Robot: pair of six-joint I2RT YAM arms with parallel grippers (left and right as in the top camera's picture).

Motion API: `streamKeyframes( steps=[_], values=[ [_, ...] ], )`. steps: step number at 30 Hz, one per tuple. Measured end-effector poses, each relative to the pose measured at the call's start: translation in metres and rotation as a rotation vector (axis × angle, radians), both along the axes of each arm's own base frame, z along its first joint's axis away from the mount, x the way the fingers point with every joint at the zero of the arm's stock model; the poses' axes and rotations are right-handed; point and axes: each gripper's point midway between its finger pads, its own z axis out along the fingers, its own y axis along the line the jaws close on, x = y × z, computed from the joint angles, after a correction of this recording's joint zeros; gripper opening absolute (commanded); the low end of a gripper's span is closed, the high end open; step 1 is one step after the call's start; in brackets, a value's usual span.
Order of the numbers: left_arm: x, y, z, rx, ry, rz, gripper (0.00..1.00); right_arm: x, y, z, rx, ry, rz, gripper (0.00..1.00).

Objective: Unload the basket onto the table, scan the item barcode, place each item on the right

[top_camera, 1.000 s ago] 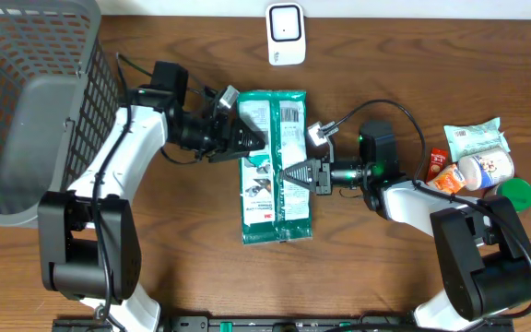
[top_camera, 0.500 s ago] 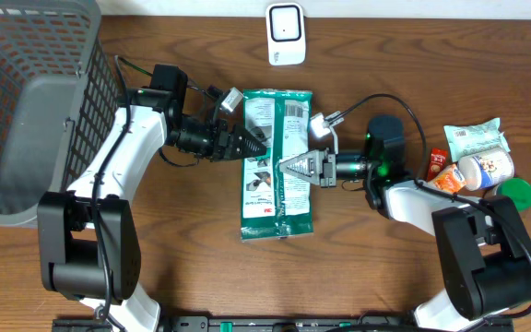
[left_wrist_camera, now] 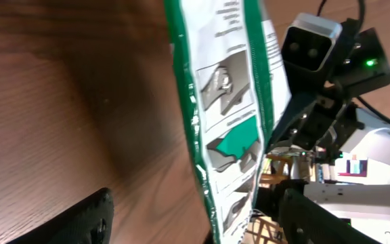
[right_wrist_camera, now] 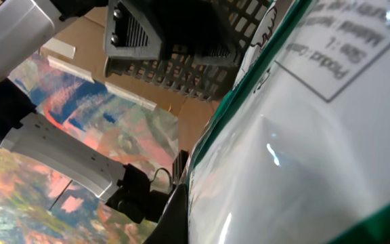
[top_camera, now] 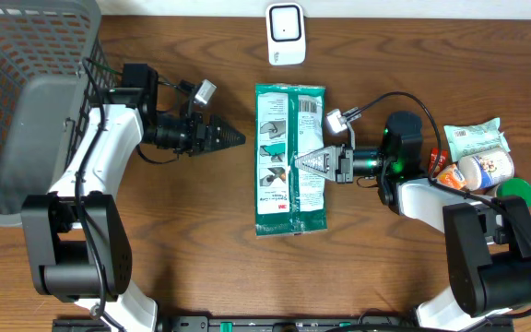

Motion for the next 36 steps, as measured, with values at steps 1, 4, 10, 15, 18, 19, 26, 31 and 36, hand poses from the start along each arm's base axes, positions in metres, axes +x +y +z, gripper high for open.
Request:
streamKeyframes(
  steps=[1, 4, 10, 15, 18, 19, 26, 31, 36],
  values=[
    [0.000, -0.001, 0.001, -0.007, 0.000, -0.002, 0.78, 0.000, 0.000, 0.000, 0.000, 0.000, 0.002, 0.01],
    [-0.001, -0.003, 0.003, -0.017, 0.000, -0.008, 0.78, -0.004, 0.005, 0.001, 0.004, -0.008, 0.022, 0.01],
    [0.000, -0.005, 0.004, -0.027, -0.008, -0.011, 0.78, -0.015, 0.015, 0.010, 0.026, -0.078, 0.080, 0.01],
    [0.000, -0.005, 0.005, -0.032, -0.010, -0.011, 0.78, -0.024, 0.024, 0.023, 0.057, -0.175, 0.134, 0.01],
    [-0.001, -0.006, 0.007, -0.044, -0.010, -0.013, 0.78, -0.027, 0.028, 0.025, 0.061, -0.179, 0.143, 0.01],
    [-0.001, -0.007, 0.008, -0.048, -0.010, -0.016, 0.78, -0.026, 0.029, 0.025, 0.060, -0.171, 0.140, 0.01],
    [-0.003, -0.025, 0.015, -0.093, -0.057, -0.067, 0.75, -0.017, 0.043, 0.022, 0.037, -0.113, 0.060, 0.01],
    [-0.004, -0.039, 0.029, -0.172, -0.114, -0.110, 0.69, -0.016, 0.055, 0.020, 0.027, -0.102, 0.028, 0.01],
    [-0.004, -0.040, 0.034, -0.205, -0.120, -0.116, 0.62, -0.007, 0.055, 0.019, 0.019, -0.095, -0.026, 0.01]
  ],
)
